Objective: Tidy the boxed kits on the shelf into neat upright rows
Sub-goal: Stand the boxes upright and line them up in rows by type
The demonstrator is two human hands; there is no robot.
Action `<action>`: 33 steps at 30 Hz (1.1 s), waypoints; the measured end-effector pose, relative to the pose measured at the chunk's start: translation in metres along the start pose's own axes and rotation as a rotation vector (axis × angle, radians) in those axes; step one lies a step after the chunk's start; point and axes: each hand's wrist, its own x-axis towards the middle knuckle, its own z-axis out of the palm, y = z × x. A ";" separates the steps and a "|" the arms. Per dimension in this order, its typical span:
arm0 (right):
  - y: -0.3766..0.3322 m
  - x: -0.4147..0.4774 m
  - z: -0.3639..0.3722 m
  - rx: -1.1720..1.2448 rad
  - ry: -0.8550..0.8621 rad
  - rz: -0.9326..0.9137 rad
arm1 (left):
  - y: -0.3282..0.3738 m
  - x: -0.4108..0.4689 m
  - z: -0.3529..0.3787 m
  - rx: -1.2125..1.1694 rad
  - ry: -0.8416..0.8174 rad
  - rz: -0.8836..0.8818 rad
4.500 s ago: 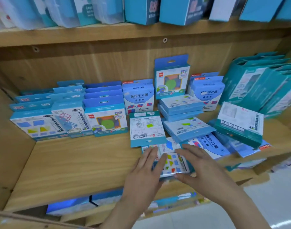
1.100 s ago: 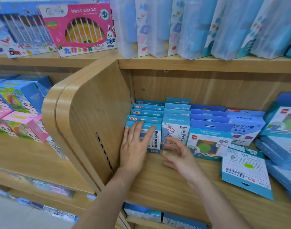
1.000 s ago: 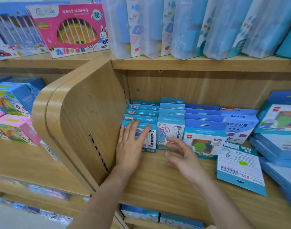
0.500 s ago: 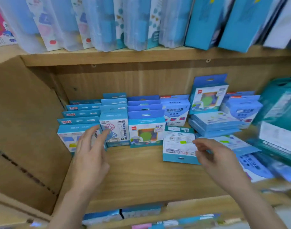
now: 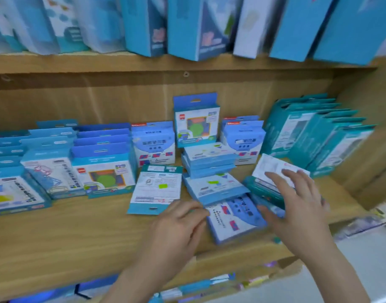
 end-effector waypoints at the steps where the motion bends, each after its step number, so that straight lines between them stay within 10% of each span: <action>1: 0.015 0.005 -0.005 -0.026 -0.055 0.042 | 0.013 0.009 0.009 0.016 -0.007 0.014; 8: 0.091 0.037 0.004 0.195 -0.515 0.005 | 0.078 0.073 0.068 0.135 -0.090 -0.022; 16: 0.112 0.035 0.012 0.250 -0.432 -0.180 | 0.086 0.112 0.111 0.405 -0.423 -0.254; 23: 0.115 0.030 0.012 0.385 -0.181 -0.226 | 0.081 0.099 0.101 0.112 -0.122 -0.233; 33: 0.116 0.030 0.018 0.323 -0.135 -0.253 | 0.029 0.063 0.053 0.409 -0.062 -0.219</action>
